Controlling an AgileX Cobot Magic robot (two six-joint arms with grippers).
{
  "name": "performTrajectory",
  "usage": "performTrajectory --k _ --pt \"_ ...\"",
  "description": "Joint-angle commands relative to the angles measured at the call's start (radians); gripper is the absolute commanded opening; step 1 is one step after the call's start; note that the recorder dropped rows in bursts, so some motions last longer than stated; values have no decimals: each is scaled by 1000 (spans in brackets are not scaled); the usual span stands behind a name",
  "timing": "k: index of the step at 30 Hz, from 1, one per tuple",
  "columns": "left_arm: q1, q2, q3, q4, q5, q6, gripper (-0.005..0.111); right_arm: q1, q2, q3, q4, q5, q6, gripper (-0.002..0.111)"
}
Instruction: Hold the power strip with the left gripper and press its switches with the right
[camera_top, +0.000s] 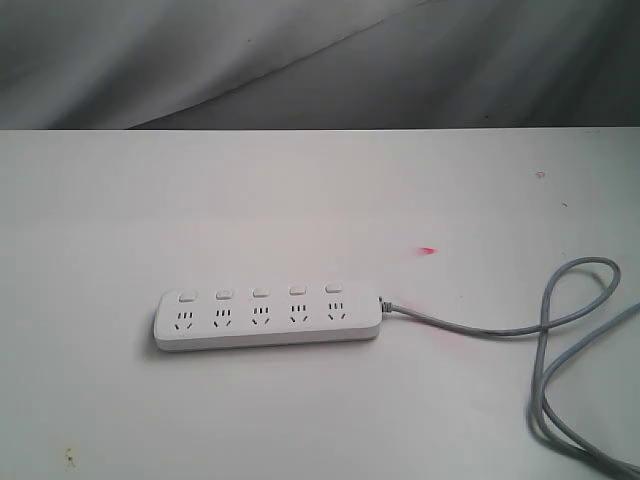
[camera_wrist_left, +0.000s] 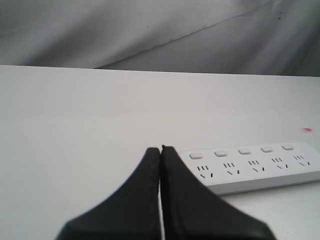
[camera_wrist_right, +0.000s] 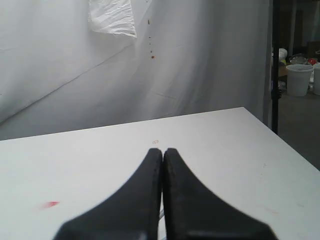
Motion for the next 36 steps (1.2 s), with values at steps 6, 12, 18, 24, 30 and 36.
performTrajectory --k 6,12,18,24,30,36 --pt "-4 -9 5 -99 -150 -9 1 -6 -3 3 -4 -1 4 0" --pt "-4 -9 5 -325 -309 -10 1 -6 -3 3 -4 -1 4 0" --pt "-4 -9 -111 -386 -66 7 0 -6 -3 3 -4 -1 4 0" --pt "-4 344 -461 -263 330 231 0 -6 -3 3 -4 -1 4 0" --pt "-4 745 -730 -263 502 621 0 -6 -3 3 -4 -1 4 0" --pt "-4 1001 -868 -378 620 944 0 -6 -3 3 -4 -1 4 0"
